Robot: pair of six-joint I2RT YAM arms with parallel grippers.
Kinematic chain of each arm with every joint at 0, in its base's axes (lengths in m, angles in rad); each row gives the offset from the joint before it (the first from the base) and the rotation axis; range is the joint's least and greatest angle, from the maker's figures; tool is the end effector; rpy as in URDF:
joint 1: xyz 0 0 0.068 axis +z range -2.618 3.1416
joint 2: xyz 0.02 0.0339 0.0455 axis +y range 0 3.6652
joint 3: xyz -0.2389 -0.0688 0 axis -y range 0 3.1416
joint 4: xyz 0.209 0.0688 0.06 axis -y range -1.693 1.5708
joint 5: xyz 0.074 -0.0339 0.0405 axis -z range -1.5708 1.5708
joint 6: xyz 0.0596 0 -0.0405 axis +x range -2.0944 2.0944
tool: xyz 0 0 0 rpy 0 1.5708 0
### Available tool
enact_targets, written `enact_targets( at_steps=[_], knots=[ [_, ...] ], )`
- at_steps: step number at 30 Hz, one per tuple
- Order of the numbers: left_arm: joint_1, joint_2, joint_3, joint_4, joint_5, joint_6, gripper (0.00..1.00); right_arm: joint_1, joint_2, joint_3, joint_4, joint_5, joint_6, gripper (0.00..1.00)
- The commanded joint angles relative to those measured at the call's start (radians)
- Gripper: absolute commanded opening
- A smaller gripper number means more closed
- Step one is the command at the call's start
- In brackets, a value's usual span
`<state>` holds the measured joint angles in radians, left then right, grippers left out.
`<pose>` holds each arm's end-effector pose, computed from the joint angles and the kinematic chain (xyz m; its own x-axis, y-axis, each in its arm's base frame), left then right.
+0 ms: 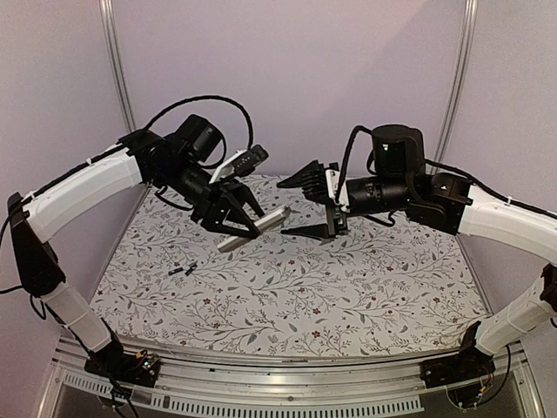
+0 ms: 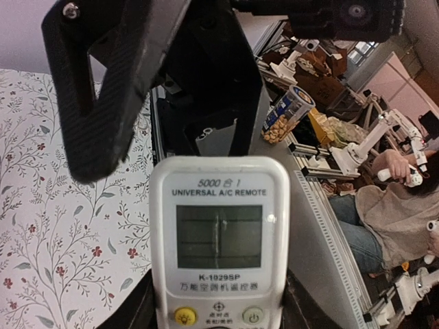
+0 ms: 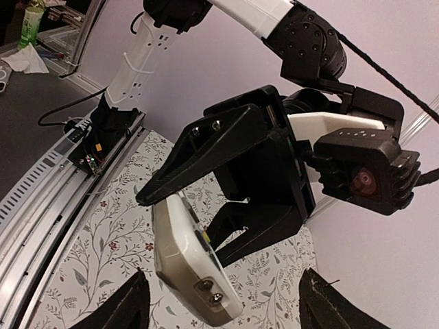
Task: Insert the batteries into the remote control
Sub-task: Pass from the left arm to the right
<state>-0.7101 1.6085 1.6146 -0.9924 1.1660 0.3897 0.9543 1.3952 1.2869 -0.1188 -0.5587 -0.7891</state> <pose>0.1853 -0.2315 0.3322 -0.3413 0.4908 -0.8016 0.8335 -0.2362 -0.4995 0.1557 0.2744 0.3577 0.6112 -0.1783 -0.7711 -0.7902 -0.0819 -0.6074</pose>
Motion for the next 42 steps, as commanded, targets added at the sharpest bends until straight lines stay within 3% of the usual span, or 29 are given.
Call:
enact_targets(
  at_steps=[1,18,21,23,24,27,29,33,37,42],
  knots=[
    [-0.034,-0.021,-0.01,-0.011,-0.01,0.037,0.0,0.009,0.032,0.074,-0.097,-0.065,-0.058,0.65],
    [-0.033,-0.007,-0.003,0.033,-0.021,-0.007,0.0,0.041,0.056,0.097,-0.15,-0.161,-0.07,0.2],
    [-0.031,-0.007,0.004,0.035,-0.03,-0.004,0.01,0.041,0.052,0.096,-0.15,-0.158,-0.055,0.08],
    [-0.03,-0.008,0.009,0.035,-0.041,0.0,0.39,0.041,0.048,0.089,-0.147,-0.146,-0.041,0.01],
    [-0.029,-0.011,0.01,0.038,-0.051,0.001,0.52,0.041,0.043,0.083,-0.141,-0.141,-0.036,0.01],
    [-0.018,-0.023,0.011,0.058,-0.081,-0.005,0.81,0.041,0.029,0.064,-0.129,-0.129,-0.012,0.0],
    [-0.007,-0.035,0.02,0.078,-0.109,-0.016,0.93,0.041,0.02,0.06,-0.13,-0.1,0.025,0.01],
    [0.019,-0.078,0.021,0.135,-0.166,-0.007,0.99,0.041,0.012,0.05,-0.143,-0.011,0.121,0.0],
    [0.018,-0.147,-0.094,0.33,-0.297,-0.054,0.99,0.04,0.012,0.035,-0.104,0.053,0.217,0.0],
    [-0.017,-0.219,-0.081,0.37,-0.455,0.175,0.99,0.038,0.022,0.067,-0.11,0.093,0.311,0.0]
  ],
)
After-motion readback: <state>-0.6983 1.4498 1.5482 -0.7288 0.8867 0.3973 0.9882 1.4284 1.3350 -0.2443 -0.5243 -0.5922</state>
